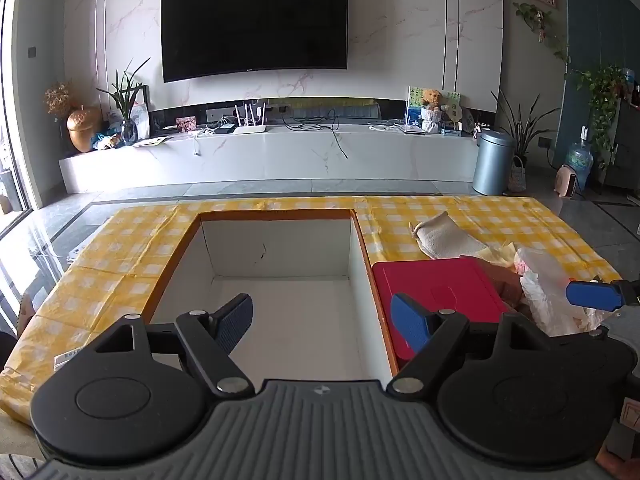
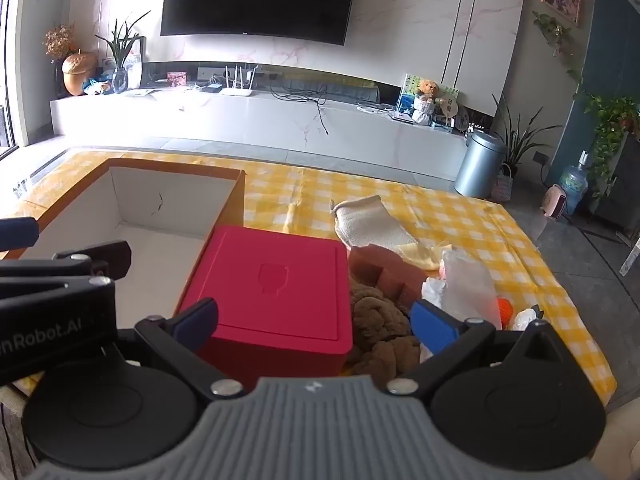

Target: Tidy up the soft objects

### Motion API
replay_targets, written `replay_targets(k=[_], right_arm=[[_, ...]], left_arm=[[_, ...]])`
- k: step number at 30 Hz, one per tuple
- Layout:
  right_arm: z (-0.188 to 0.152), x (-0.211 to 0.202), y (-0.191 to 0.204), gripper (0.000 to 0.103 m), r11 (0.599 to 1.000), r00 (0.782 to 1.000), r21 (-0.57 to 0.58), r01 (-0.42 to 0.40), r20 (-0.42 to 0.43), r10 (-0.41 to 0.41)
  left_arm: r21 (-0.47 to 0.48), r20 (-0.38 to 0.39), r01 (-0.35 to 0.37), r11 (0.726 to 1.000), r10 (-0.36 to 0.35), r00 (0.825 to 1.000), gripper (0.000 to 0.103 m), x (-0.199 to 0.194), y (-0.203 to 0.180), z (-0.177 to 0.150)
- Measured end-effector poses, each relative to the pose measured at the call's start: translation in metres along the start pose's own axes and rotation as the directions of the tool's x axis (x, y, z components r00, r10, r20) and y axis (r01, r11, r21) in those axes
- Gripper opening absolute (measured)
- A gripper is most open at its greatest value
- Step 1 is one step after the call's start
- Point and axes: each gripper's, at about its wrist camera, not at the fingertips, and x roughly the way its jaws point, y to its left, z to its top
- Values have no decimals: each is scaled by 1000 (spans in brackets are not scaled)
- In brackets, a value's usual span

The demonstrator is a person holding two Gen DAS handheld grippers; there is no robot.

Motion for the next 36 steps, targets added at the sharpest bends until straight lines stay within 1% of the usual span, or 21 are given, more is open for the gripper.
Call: replay_targets(k=[1,4,5,6,9,13,16,21,36], right_arm=[[0,0,0,101,1000,1000,6,-5,1,5],[0,1,-1,101,999,1000,23,-23,4,23],[1,-6,-2,101,999,999,34,-26,31,25],[1,-7,1,101,999,999,26,-20,32,19],[4,-5,-2,101,998,999,45,-32,29,31],[0,-5,-3,101,999,999,42,-25,34,23],[1,-4,-3,101,999,999,41,-24,32,23],[1,-5,-3,101,999,999,31,-19,32,18],[0,-3,-1,101,1000,1000,10,-1,28,0]], left_arm=[[-4,-11,0,1000,0,1000,93,1,0,0],[-19,-6,12,1000,-12,1000,92,1,-1,1],[-19,-3,15,1000,-15,1000,92,-1,-5,4],[-25,4,20,999,-20,1000,92,-3,-6,2],[-50,5,41,998,-41,999,88,-2,-2,2],[-96,-5,64,993,-65,998,87,1,7,0],[-91,-1,66,994,-66,998,87,0,6,1],[-66,6,47,997,-47,999,87,-1,4,0],[-56,-7,33,998,-34,999,87,1,5,-2]])
